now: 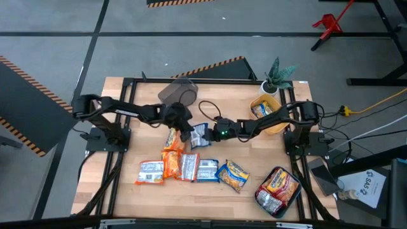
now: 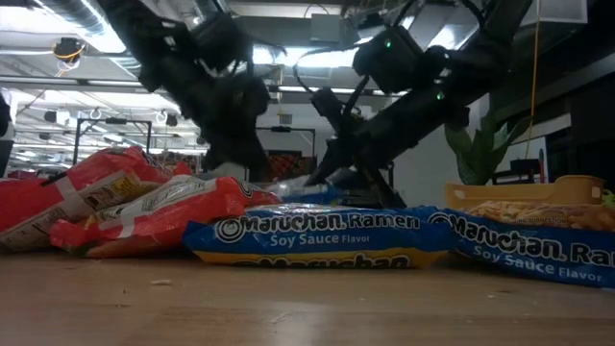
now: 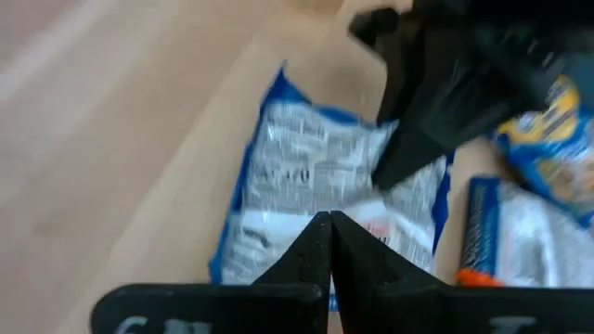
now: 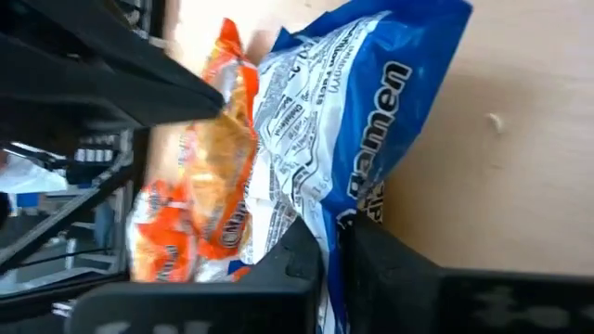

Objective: Sort Maruchan noodles
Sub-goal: Put the blue noodle pack into the yellow bin

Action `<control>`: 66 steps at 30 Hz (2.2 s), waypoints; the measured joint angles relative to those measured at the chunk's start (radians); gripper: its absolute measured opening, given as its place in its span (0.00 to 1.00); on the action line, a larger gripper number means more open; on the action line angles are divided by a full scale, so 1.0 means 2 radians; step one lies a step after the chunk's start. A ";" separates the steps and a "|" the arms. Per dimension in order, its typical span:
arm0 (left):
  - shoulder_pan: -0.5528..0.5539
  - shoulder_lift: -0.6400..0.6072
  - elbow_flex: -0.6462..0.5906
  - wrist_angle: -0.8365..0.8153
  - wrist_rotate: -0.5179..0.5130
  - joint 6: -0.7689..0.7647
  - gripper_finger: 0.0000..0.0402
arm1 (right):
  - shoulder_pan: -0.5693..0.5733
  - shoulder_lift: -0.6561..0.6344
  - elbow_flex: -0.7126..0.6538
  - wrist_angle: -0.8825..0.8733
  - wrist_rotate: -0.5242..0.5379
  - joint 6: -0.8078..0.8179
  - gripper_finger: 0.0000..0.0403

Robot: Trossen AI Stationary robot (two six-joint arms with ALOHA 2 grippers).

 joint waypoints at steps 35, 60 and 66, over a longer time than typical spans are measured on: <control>0.040 -0.126 0.001 -0.009 -0.056 -0.009 0.00 | -0.338 -0.502 0.000 -0.758 -0.067 -0.382 0.00; 0.041 -0.126 0.001 -0.009 -0.099 -0.010 0.00 | -0.452 -0.395 0.000 -0.760 -0.104 -0.581 0.00; 0.041 -0.126 0.001 -0.009 -0.111 -0.009 0.00 | -0.452 -0.388 0.000 -0.760 -0.079 -0.589 0.02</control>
